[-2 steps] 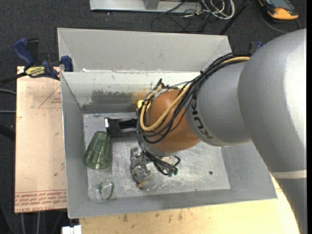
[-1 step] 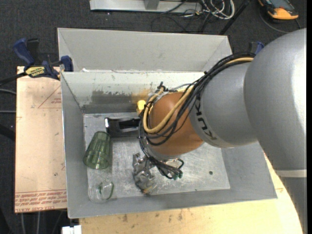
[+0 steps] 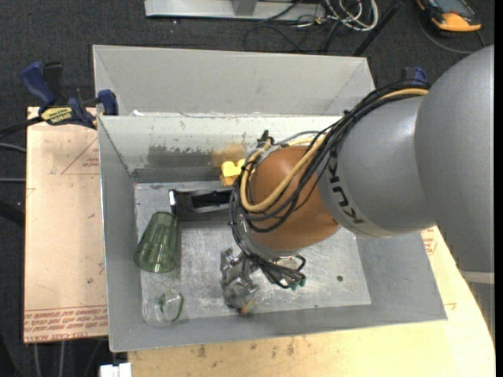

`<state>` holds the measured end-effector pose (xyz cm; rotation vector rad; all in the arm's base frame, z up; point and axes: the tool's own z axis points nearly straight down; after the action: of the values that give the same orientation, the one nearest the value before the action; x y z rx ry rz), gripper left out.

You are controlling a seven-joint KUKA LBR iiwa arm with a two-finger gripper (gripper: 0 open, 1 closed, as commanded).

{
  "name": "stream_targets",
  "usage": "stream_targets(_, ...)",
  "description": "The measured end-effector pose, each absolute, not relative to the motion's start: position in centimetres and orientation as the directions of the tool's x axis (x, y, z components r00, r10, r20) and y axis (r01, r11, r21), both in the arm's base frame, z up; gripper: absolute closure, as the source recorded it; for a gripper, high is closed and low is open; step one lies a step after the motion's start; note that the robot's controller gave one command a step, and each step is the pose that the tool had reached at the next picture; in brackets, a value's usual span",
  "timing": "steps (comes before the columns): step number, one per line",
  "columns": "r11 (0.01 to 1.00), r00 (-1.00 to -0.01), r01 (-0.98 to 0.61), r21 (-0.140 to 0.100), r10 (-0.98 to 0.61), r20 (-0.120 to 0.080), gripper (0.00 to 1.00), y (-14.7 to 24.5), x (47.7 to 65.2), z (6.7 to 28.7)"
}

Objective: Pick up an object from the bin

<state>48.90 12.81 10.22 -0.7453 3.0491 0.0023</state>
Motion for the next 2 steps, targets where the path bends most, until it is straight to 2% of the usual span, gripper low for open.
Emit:
stream_targets(1, 0.977, -0.977, -0.215, 0.001, -0.215, 0.000, 1.00, 12.1, 49.5, 13.5)
stream_targets(2, 0.940, -0.940, -0.340, 0.001, -0.340, -0.005, 1.00, 8.6, 49.7, 11.9)
